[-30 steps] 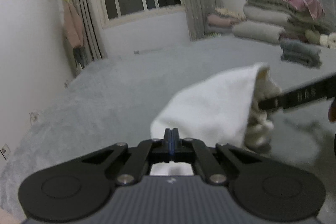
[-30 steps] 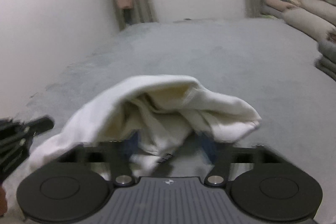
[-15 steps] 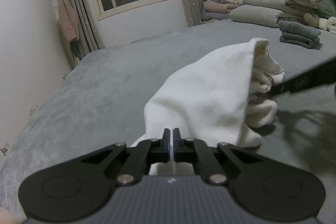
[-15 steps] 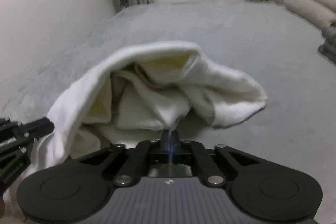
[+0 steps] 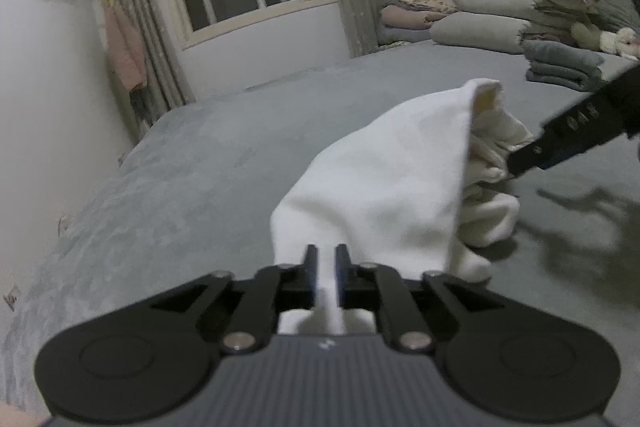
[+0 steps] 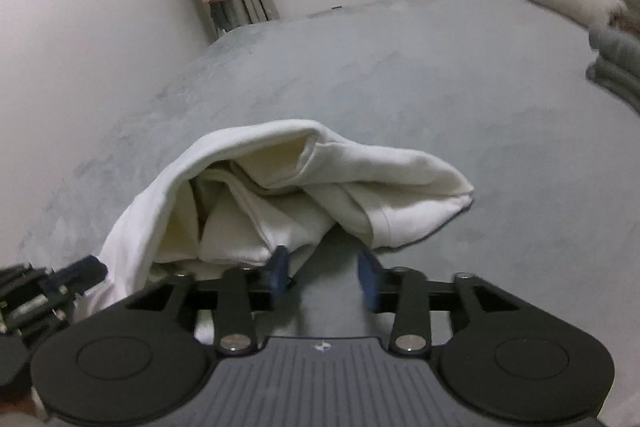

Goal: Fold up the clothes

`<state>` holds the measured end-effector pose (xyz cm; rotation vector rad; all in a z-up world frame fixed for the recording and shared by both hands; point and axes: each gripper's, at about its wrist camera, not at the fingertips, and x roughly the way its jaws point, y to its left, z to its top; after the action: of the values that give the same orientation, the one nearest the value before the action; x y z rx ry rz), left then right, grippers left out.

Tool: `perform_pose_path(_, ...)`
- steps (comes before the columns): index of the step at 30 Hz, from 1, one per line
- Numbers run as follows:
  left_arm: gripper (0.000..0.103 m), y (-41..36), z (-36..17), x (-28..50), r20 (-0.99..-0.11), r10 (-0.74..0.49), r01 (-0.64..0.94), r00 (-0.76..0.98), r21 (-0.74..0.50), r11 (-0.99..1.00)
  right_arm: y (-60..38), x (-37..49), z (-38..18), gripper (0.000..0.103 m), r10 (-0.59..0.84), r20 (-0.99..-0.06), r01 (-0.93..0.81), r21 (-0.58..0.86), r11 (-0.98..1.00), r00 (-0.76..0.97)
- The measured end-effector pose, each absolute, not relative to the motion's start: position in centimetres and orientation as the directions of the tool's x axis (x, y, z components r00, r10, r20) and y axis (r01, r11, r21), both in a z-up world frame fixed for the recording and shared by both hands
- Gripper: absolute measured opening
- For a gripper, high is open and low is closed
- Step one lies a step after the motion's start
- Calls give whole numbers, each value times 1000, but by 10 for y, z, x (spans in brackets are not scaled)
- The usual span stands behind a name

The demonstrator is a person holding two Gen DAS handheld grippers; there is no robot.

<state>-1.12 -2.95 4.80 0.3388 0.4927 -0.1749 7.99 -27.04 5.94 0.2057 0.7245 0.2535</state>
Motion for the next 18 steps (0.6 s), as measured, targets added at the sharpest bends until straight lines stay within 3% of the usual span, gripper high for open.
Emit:
perform_pose_path(1, 41, -33, 49, -15, -477, -99, 258, 873, 281, 924, -273, 80, 60, 48, 303, -619, -150, 287, 946, 725)
perform_pose_path(3, 64, -42, 49, -22, -453, -129, 286, 882, 298, 911, -274, 78, 61, 57, 309, -603, -144, 307, 941, 735)
perform_pose_path(4, 71, -49, 48, -23, -448, -138, 301, 884, 318, 899, -274, 78, 62, 60, 311, -594, -144, 312, 939, 742)
perform_pose_path(8, 72, -74, 38, -16, -452, -118, 323, 884, 408, 854, -268, 82, 57, 61, 289, -607, -134, 288, 948, 740)
perform_pose_path(9, 71, -78, 34, -10, -460, -101, 317, 882, 423, 849, -267, 84, 57, 61, 285, -612, -131, 284, 950, 738)
perform_pose_path(11, 50, -76, 29, 2, -481, -92, 309, 872, 396, 865, -266, 86, 57, 61, 287, -616, -133, 284, 950, 734)
perform_pose_path(13, 11, -67, 29, 10, -498, -90, 289, 863, 340, 895, -266, 83, 57, 61, 285, -619, -134, 280, 951, 731)
perform_pose_path(18, 9, -26, 63, 9, -476, -173, 259, 862, 120, 958, -271, 86, 57, 61, 279, -619, -126, 281, 952, 734)
